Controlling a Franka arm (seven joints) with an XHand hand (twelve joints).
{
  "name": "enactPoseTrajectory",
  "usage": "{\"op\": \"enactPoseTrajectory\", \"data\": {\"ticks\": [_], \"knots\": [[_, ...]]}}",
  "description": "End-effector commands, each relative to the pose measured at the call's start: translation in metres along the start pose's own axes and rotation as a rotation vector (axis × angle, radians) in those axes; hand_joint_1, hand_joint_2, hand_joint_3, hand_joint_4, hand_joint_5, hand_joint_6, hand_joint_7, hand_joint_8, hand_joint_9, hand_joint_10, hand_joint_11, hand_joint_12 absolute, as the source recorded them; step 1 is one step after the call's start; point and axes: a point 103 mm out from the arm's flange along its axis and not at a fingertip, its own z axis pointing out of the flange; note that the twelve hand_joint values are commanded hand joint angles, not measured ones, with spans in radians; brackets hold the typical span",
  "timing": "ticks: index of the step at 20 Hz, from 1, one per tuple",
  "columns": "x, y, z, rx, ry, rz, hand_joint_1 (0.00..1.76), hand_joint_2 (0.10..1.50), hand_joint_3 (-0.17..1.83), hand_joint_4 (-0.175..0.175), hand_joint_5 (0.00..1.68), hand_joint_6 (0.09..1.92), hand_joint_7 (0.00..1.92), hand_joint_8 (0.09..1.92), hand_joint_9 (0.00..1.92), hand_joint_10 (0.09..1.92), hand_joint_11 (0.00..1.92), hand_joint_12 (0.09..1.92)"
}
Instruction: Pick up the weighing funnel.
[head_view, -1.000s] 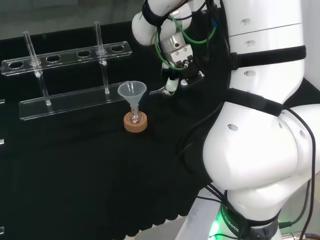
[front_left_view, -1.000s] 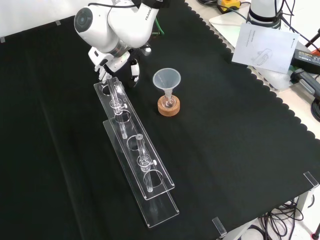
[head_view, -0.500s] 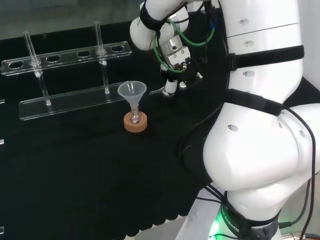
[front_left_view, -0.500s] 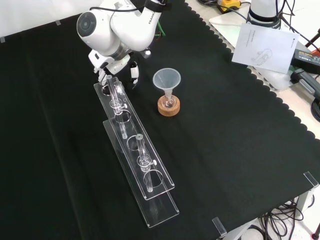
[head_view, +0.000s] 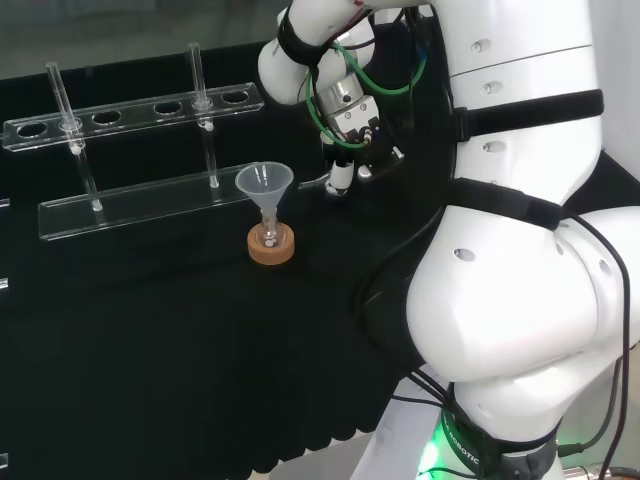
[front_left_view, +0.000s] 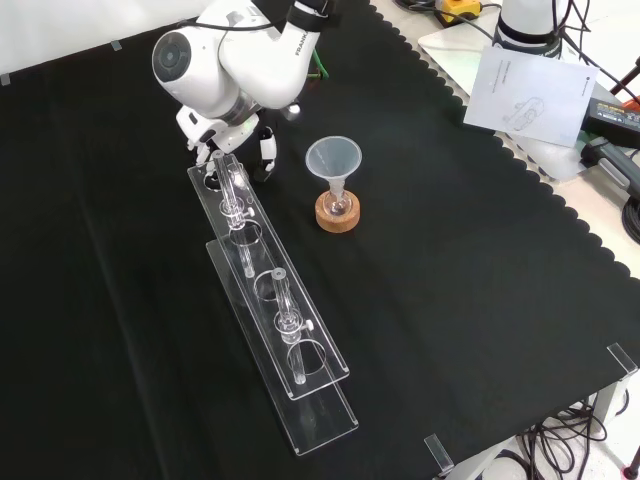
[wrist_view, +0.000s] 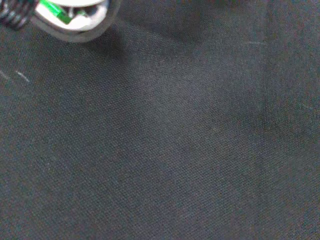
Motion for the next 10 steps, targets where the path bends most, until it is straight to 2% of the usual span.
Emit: {"op": "enactPoseTrajectory", "data": {"ticks": [1, 10], "knots": [[0.002, 0.0023, -0.0006, 0.003, -0.007, 0.0, 0.88, 0.62, 0.57, 0.021, 0.72, 0.65, 0.48, 0.65, 0.73, 0.51, 0.46, 1.29], [-0.0005, 0.0029, 0.0002, 0.01, -0.003, 0.009, 0.88, 0.63, 0.58, 0.022, 0.74, 0.68, 0.48, 0.65, 0.74, 0.51, 0.47, 1.28]]}}
